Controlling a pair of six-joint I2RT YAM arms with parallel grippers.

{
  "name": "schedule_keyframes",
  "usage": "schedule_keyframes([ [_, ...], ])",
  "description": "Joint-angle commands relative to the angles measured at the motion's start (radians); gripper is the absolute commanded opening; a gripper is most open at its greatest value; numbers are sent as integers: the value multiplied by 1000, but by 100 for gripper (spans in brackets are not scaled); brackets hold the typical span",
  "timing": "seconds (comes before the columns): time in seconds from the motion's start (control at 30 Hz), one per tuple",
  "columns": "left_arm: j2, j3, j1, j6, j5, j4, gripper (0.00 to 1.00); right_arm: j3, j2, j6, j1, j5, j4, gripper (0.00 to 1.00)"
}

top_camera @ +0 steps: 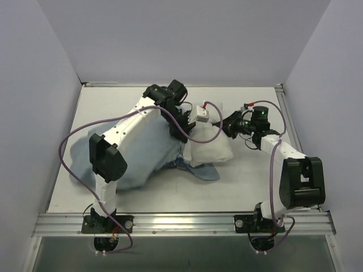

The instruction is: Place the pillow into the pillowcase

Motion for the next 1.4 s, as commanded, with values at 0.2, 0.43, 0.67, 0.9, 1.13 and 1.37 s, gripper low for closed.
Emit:
schedule_keyframes([
  [0.2, 4, -41, 106, -154, 43, 334, 0, -25, -23, -268, 109, -68, -186, 0],
  [0.43, 10, 146, 126, -312, 155, 423, 0, 112, -92, -502, 108, -44, -438, 0],
  [0.67, -76, -2, -9, -242, 156, 384, 0, 138, -76, -479, 109, -32, -407, 0],
  [0.9, -162, -341, 92, -286, 89, 480, 0, 147, -110, -811, 32, 57, -692, 7],
  [1.13, -192, -412, 164, -312, 94, 492, 31, 192, -248, -1155, 20, 197, -988, 73],
  [1.37, -258, -366, 146, -429, -2, 535, 64, 132, -247, -1059, -130, 130, -1044, 84],
])
